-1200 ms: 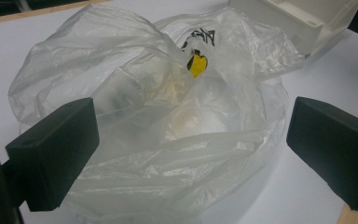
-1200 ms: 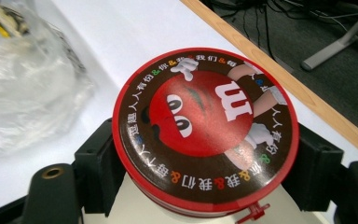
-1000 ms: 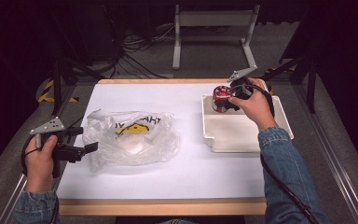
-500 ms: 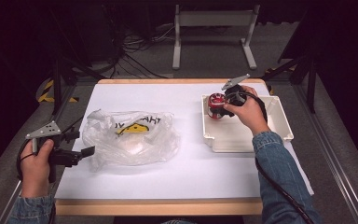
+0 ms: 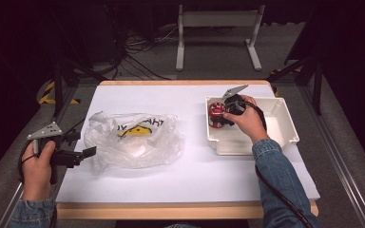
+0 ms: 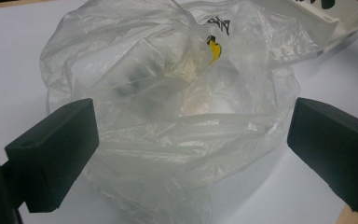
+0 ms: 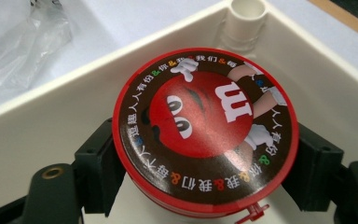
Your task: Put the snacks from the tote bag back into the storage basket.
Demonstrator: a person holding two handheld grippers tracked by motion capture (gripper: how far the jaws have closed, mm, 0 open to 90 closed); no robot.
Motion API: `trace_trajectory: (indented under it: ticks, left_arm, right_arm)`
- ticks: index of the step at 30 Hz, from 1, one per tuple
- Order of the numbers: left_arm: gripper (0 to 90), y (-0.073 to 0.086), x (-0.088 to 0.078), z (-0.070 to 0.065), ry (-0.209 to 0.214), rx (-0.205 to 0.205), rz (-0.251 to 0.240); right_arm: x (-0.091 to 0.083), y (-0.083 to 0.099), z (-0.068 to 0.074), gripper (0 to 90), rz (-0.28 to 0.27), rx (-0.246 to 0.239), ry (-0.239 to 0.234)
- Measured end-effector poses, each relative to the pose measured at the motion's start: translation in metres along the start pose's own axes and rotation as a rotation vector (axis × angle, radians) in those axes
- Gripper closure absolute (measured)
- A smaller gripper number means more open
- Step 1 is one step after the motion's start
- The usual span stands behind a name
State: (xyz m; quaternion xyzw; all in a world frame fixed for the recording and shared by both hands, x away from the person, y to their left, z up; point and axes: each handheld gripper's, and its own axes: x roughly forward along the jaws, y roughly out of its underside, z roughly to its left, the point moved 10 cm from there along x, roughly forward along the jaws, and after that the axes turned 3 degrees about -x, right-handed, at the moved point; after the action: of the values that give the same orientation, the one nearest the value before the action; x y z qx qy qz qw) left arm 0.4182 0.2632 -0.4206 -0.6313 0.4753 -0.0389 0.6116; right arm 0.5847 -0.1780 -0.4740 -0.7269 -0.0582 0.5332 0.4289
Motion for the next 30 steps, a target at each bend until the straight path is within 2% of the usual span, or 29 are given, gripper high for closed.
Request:
trace_trajectory:
  ticks: [2,8,14,20,23,24,25,30]
  left_arm:
    - [2.6,0.001,0.000,0.000,0.006,0.001,0.004]
    - [2.5,0.000,0.002,0.000,0.008,-0.002,0.002]
    - [2.5,0.001,0.004,0.000,0.014,0.004,0.011]
    - [2.4,0.002,0.007,-0.003,0.022,0.012,0.014]
    - [2.4,0.002,0.007,-0.003,0.023,0.013,0.010]
    - [2.4,0.002,0.008,-0.004,0.024,0.007,0.008]
    - [2.4,0.002,0.008,-0.004,0.026,0.015,0.009]
    - [2.3,0.002,0.009,-0.005,0.022,0.017,-0.003]
  right_arm:
    - [0.001,0.001,0.001,24.5,-0.006,0.003,0.002]
    - [0.000,-0.001,0.005,24.5,-0.014,-0.037,0.002]
    - [-0.001,0.002,0.007,24.4,-0.026,-0.050,0.011]
    - [-0.002,0.005,0.009,23.7,-0.037,-0.035,0.008]
    - [-0.003,0.006,0.010,21.5,-0.036,-0.023,-0.003]
    - [-0.004,0.005,0.010,16.8,-0.046,-0.018,-0.009]
    - [-0.004,0.005,0.010,16.8,-0.046,-0.018,-0.009]
    - [-0.020,-0.005,0.012,11.5,-0.089,-0.006,0.008]
